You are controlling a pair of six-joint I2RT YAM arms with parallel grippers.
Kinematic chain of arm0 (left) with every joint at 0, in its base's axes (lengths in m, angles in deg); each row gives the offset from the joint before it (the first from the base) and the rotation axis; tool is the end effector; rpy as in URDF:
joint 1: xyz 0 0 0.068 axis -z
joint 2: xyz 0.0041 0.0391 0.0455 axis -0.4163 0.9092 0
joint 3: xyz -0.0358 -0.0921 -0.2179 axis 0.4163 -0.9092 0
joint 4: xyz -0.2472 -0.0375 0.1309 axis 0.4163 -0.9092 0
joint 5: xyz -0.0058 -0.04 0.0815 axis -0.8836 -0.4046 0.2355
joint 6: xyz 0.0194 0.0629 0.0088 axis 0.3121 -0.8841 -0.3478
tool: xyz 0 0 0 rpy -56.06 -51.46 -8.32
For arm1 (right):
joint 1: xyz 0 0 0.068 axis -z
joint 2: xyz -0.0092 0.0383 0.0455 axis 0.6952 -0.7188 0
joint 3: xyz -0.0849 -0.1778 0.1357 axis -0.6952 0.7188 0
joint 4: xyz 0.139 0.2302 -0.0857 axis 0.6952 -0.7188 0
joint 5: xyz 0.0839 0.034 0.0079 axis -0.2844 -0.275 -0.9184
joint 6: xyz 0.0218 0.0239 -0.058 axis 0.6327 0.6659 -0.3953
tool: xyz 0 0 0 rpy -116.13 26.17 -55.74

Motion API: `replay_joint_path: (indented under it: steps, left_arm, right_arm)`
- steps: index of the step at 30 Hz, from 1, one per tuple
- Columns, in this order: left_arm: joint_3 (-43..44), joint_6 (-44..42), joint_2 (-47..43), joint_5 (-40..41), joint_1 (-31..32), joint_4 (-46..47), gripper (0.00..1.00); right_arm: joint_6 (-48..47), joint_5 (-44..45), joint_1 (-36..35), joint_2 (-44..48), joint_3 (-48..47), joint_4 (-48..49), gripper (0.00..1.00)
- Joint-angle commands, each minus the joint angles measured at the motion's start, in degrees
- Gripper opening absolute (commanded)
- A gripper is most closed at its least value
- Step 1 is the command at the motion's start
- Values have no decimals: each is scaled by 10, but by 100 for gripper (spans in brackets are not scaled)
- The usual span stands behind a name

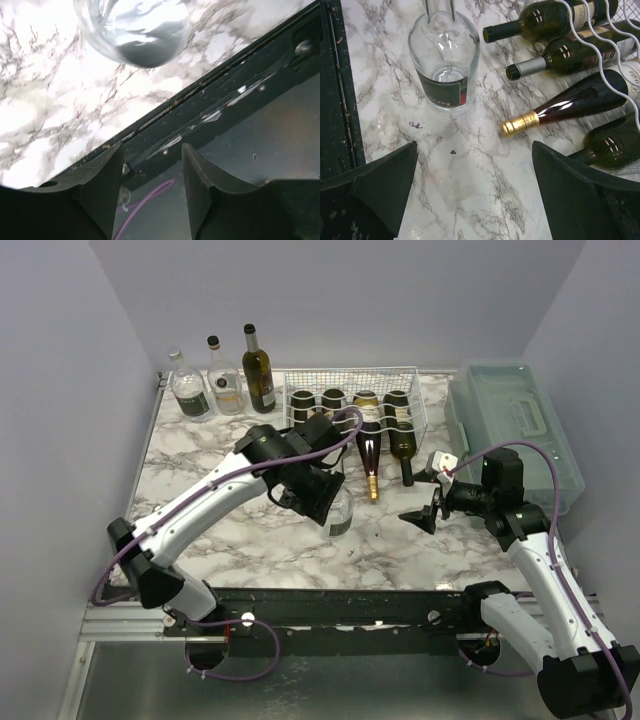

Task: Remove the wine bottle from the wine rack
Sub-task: Place the wine bottle at the center of the board.

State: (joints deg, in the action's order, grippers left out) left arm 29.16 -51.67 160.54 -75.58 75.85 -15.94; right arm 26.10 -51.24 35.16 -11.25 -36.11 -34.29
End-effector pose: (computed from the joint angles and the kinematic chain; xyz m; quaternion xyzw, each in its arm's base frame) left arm 0.1909 -0.2477 0.3170 0.2791 0.9443 -0.1415 0.1022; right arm 0.2166 0.0767 0.2572 -0.4994 0.6415 0.2827 0.5091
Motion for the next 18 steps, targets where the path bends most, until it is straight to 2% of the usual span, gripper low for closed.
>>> replay_joint_path:
  steps: [1, 4, 8, 10, 11, 14, 16, 18]
  left_arm:
    - [-54, 12, -98, 10, 4, 104, 52]
    - [-119, 21, -163, 14, 4, 190, 56]
    - [-229, 45, -275, 60, 3, 335, 70]
    - [-306, 58, -335, 79, 2, 432, 84]
    - [-349, 67, -362, 85, 1, 477, 97]
    - [-470, 117, -447, 101, -3, 632, 99]
    - [-541, 125, -486, 85, -8, 719, 99]
    - [-583, 127, -510, 84, -10, 757, 99]
  right_arm:
    - [-12, -13, 3, 7, 3, -15, 99]
    - [-11, -12, 3, 6, 3, -15, 99]
    - [-13, -11, 3, 6, 3, -15, 100]
    - [-13, -10, 3, 8, 3, -15, 100]
    - [-14, -9, 3, 8, 3, -15, 99]
    - [-14, -8, 3, 7, 5, -14, 100]
    - [-16, -7, 2, 6, 4, -15, 99]
    - [-16, -6, 2, 6, 4, -14, 100]
